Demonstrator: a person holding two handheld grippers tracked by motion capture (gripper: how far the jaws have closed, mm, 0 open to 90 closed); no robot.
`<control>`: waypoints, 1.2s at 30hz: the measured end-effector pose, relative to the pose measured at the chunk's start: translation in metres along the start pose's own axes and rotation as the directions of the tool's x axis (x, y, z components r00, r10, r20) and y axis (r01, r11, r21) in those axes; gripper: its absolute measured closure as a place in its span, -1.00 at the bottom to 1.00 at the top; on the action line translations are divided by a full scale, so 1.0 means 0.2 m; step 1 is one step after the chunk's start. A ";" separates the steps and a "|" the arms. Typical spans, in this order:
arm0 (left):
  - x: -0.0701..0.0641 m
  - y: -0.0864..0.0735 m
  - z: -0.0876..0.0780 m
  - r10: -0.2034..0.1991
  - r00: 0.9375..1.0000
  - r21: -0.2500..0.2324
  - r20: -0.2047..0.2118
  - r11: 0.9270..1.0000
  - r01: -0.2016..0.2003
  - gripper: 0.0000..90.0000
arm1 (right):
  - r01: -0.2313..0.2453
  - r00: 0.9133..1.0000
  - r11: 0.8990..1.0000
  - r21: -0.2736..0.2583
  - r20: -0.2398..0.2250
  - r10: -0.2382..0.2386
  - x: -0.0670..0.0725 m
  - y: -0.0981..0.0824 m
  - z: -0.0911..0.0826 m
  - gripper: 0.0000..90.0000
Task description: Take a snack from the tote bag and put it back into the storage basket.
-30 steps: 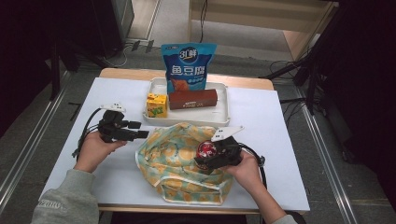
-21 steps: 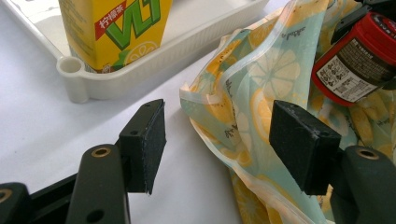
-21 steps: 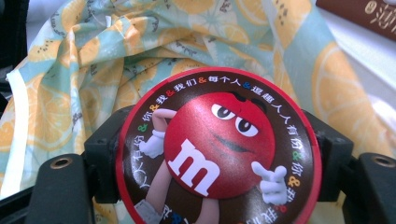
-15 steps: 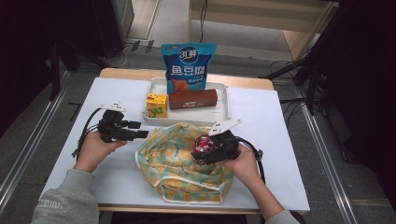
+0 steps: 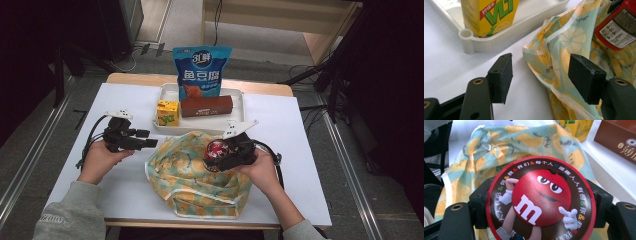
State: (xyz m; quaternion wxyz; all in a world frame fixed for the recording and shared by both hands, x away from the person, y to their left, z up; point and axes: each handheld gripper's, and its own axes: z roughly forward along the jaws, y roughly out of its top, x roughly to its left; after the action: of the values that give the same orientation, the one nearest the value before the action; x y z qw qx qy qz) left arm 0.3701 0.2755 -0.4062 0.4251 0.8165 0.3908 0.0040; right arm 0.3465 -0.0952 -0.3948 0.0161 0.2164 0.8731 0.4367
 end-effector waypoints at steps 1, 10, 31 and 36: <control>0.00 0.00 0.00 -0.001 1.000 -0.001 -0.002 1.000 0.001 -0.19 | -0.003 1.000 1.000 -0.001 -0.001 0.003 0.00 0.01 -0.01 -0.43; 0.01 0.00 -0.01 -0.004 1.000 -0.001 -0.006 1.000 0.004 -0.19 | 0.005 1.000 1.000 -0.008 -0.002 -0.005 -0.03 0.06 -0.06 -0.43; 0.01 0.00 0.00 -0.006 1.000 0.003 0.005 1.000 0.006 -0.19 | 0.033 0.999 0.999 -0.036 -0.003 -0.033 -0.03 0.19 -0.15 -0.43; 0.01 0.00 0.00 -0.005 1.000 0.004 0.004 1.000 0.005 -0.19 | 0.036 0.999 0.999 -0.039 -0.003 -0.036 -0.04 0.21 -0.17 -0.43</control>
State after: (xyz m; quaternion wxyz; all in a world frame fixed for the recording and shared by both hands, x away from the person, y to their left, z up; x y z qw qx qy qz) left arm 0.3707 0.2769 -0.4067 0.4244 0.8162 0.3919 0.0005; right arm 0.3610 -0.1021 -0.3417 0.0266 0.1994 0.8683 0.4535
